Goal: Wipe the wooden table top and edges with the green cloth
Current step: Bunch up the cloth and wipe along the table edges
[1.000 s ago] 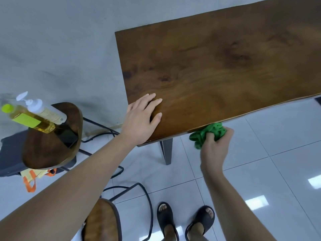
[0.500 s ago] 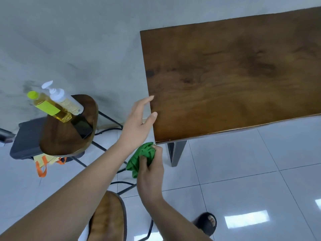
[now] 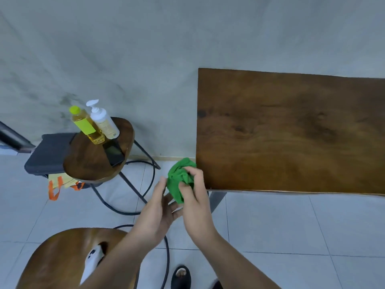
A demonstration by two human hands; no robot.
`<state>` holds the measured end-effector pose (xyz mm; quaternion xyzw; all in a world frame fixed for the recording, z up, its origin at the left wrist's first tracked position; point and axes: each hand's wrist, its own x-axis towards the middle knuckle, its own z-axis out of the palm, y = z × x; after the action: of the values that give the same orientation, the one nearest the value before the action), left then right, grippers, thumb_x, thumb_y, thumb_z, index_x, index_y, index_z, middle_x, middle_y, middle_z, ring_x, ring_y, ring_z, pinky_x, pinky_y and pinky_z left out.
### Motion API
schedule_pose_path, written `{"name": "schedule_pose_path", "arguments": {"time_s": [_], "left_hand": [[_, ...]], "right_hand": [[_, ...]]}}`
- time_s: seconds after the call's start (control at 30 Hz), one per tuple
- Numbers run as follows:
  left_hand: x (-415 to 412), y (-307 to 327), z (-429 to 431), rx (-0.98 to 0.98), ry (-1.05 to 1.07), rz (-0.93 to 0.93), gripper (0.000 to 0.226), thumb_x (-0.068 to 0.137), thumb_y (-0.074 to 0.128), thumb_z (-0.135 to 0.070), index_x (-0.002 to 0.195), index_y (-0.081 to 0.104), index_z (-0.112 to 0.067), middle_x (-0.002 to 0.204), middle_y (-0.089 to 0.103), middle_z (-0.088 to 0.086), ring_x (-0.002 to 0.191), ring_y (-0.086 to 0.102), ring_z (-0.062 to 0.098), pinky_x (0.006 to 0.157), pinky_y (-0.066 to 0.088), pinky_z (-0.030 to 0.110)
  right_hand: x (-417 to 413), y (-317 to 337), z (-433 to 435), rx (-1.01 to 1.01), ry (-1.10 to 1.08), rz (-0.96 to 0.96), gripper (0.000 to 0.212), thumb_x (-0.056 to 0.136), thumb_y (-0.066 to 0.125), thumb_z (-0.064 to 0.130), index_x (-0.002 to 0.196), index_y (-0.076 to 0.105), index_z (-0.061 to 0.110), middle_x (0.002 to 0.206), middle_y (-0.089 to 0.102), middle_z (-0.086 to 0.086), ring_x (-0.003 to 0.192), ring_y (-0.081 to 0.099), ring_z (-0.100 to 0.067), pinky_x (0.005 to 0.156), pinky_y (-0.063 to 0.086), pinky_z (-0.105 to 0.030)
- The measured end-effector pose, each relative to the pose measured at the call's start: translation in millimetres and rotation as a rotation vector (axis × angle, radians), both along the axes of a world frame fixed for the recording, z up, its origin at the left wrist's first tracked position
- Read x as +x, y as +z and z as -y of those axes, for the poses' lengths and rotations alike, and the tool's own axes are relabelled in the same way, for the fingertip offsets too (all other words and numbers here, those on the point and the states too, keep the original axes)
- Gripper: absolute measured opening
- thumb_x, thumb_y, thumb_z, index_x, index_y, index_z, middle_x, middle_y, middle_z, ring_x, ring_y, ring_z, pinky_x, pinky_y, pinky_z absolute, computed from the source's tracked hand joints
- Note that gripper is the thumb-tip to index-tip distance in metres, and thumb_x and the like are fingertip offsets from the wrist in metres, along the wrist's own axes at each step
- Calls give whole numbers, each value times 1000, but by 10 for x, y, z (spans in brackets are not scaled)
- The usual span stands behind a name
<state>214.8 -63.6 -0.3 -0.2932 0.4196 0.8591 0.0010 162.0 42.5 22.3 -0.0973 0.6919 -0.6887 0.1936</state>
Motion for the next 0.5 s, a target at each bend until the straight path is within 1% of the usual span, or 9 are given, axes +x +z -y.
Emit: {"name": "schedule_pose_path", "arguments": {"time_s": [0.07,0.13,0.2,0.27,0.3,0.33,0.4,0.43,0.5], "left_hand": [[-128,116,-36,-8,65,-53,51,113,47,-52,150,66,-23,149,69,12,143,63,28,123,44,55],[-227,187,-32,-46,105,-81,52,112,51,-50,152,64,-19,151,68,12,146,59,30,127,41,54],[-298,204,-12,-100,132,-83,52,112,55,-46,152,61,-13,150,67,16,146,58,34,127,41,54],[-344,189,5,-150,165,-90,53,108,66,-37,153,56,-10,148,65,22,138,64,34,119,47,53],[-362,175,7,-160,203,-82,57,103,72,-31,152,53,-9,147,64,25,130,68,31,111,52,51],[-381,162,4,-161,250,-67,63,96,78,-23,151,50,-9,144,66,25,122,71,29,104,55,49],[-439,108,13,-173,328,-33,73,82,80,-13,147,47,-10,136,72,24,117,74,31,98,59,49],[-473,74,27,-186,355,-15,75,78,78,-11,146,47,-11,133,73,23,118,75,33,97,59,50],[-555,11,78,-219,401,24,76,73,76,-10,144,49,-12,130,75,19,117,76,32,93,60,47]], "right_hand": [[-72,10,-59,33,59,-34,36,114,51,13,140,63,34,132,68,15,127,64,-8,103,54,-26],[-176,7,-142,80,122,-71,40,111,48,25,146,62,38,141,65,11,135,60,-9,112,51,-32],[-315,17,-256,124,203,-119,41,108,47,30,142,64,45,143,63,18,139,56,-5,115,46,-28],[-470,15,-386,160,337,-160,37,111,50,26,140,65,44,144,59,31,143,50,1,118,41,-23],[-555,-12,-442,190,409,-188,36,113,52,24,143,66,39,144,57,36,145,48,2,120,40,-22],[-653,-42,-490,226,466,-223,36,113,54,25,145,67,35,146,54,38,147,45,1,122,39,-24],[-885,-99,-553,282,530,-305,36,111,57,31,144,71,34,153,51,33,151,43,-4,125,42,-35],[-1019,-108,-567,302,548,-346,33,112,59,31,141,73,35,156,51,28,152,43,-5,126,41,-36],[-1323,-88,-554,357,531,-439,28,113,62,27,136,76,34,154,53,23,150,46,-2,125,38,-30]]}}
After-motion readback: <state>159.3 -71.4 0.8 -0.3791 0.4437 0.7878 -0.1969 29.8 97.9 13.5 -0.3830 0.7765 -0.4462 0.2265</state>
